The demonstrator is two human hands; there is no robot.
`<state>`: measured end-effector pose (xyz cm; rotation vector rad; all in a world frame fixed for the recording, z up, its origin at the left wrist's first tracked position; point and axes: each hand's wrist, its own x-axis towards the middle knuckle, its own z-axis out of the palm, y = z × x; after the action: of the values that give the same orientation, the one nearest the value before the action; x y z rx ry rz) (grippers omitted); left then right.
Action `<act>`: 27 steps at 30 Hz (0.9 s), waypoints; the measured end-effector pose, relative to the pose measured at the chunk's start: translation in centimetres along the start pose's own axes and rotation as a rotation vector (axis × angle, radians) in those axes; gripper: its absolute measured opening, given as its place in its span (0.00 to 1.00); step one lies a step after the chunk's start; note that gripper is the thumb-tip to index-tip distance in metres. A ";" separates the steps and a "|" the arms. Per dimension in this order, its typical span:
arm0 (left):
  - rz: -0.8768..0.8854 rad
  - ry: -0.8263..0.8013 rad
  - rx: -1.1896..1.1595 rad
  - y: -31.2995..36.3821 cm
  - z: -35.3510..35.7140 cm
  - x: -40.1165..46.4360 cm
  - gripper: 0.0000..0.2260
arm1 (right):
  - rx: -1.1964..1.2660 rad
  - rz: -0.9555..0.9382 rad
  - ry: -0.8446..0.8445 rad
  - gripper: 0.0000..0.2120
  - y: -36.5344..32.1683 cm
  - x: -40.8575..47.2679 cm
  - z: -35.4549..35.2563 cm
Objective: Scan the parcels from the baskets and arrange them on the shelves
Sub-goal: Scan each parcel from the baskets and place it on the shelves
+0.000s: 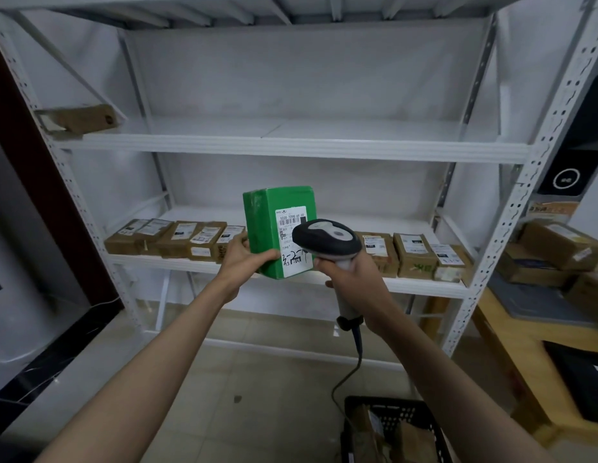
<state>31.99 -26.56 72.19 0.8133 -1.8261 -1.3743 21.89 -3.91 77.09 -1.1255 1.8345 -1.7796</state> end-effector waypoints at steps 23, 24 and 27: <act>0.026 0.027 -0.022 1.9 -1.0 -1.0 0.27 | 0.065 0.032 -0.064 0.07 -1.3 0.4 -0.5; 0.025 0.027 -0.029 2.0 -1.0 -0.9 0.28 | 0.088 0.038 -0.069 0.07 -1.4 0.5 -0.5; 0.018 0.022 -0.050 2.0 -1.4 -0.9 0.30 | 0.136 0.051 -0.078 0.09 -1.8 1.0 -0.1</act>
<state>33.51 -26.13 74.26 0.7817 -1.7713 -1.3882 21.73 -4.44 79.05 -1.0716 1.6564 -1.7771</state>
